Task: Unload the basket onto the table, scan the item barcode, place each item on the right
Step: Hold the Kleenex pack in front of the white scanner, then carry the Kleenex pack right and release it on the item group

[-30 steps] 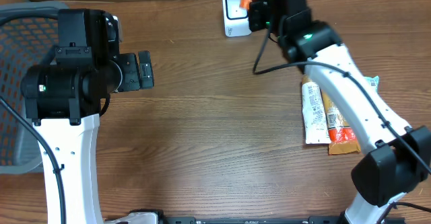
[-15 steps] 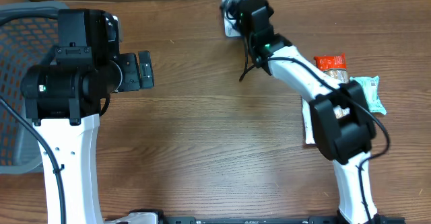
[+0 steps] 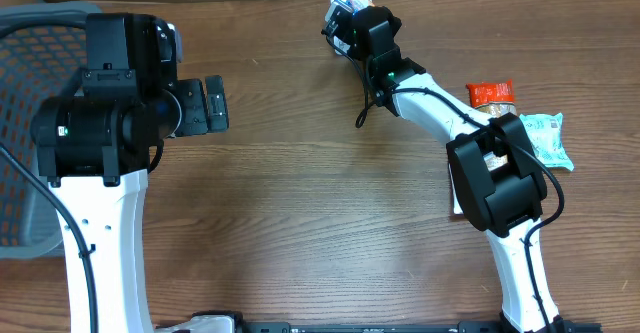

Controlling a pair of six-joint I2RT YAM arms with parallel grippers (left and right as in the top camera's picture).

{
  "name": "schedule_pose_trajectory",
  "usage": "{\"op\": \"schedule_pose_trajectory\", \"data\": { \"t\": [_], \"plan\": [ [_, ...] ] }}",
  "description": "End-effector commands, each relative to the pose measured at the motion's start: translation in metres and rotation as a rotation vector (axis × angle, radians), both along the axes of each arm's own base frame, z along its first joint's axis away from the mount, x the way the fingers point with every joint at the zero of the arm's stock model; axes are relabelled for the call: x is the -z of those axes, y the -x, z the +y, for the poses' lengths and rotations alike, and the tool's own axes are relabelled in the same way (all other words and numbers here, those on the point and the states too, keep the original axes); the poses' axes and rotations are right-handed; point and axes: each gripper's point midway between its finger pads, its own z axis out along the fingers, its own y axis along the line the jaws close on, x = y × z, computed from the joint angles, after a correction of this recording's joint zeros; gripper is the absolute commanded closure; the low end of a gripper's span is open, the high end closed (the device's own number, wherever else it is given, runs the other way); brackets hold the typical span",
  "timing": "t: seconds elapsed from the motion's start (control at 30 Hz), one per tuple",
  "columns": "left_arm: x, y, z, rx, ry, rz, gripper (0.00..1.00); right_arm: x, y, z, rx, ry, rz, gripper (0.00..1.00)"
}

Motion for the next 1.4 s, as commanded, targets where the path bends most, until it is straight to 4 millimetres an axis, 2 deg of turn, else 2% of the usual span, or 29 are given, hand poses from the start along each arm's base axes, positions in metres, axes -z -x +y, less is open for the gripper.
{"op": "schedule_pose_trajectory", "data": {
  "t": [0.0, 0.1, 0.2, 0.37, 0.4, 0.53, 0.63, 0.73, 0.8, 0.93, 1.13, 1.27, 1.33, 1.37],
  "plan": [
    [-0.001, 0.000, 0.003, -0.013, -0.002, -0.007, 0.00, -0.020, 0.002, 0.003, 0.031, 0.005, -0.043, 0.96],
    [-0.001, 0.000, 0.003, -0.013, -0.002, -0.006, 0.00, -0.042, 0.009, 0.012, 0.038, -0.064, -0.062, 0.96],
    [-0.001, 0.000, 0.003, -0.013, -0.002, -0.006, 0.00, -0.081, 0.024, 0.019, 0.030, -0.173, -0.061, 0.97],
    [-0.001, 0.000, 0.003, -0.013, -0.002, -0.006, 0.00, -0.129, 0.070, 0.031, -0.069, -0.372, 0.089, 0.96],
    [-0.001, 0.000, 0.003, -0.013, -0.002, -0.006, 0.00, -0.142, 0.091, 0.029, -0.092, -0.451, 0.170, 0.96],
    [-0.001, 0.000, 0.003, -0.013, -0.002, -0.006, 0.00, -0.167, 0.140, 0.004, -0.004, -0.660, 0.354, 0.96],
    [-0.001, 0.000, 0.003, -0.013, -0.002, -0.006, 0.00, -0.172, 0.177, -0.034, 0.173, -0.784, 0.485, 0.96],
    [-0.001, 0.000, 0.003, -0.013, -0.002, -0.006, 0.00, -0.161, 0.211, -0.073, 0.358, -0.815, 0.600, 0.96],
    [-0.001, 0.000, 0.003, -0.013, -0.002, -0.006, 0.00, -0.145, 0.234, -0.104, 0.510, -0.806, 0.688, 0.96],
    [-0.001, 0.000, 0.003, -0.013, -0.002, -0.006, 0.00, -0.112, 0.260, -0.155, 0.725, -0.759, 0.806, 0.96],
    [-0.001, 0.000, 0.003, -0.013, -0.002, -0.006, 0.00, -0.054, 0.273, -0.212, 0.937, -0.748, 0.872, 0.96],
    [-0.001, 0.000, 0.003, -0.013, -0.002, -0.006, 0.00, -0.012, 0.278, -0.232, 1.003, -0.804, 0.911, 0.96],
    [-0.001, 0.000, 0.003, -0.013, -0.002, -0.006, 0.00, 0.003, 0.281, -0.238, 1.027, -0.820, 0.919, 0.85],
    [-0.001, 0.000, 0.003, -0.013, -0.002, -0.006, 0.00, 0.008, 0.282, -0.242, 1.040, -0.827, 0.917, 0.73]
  ]
}}
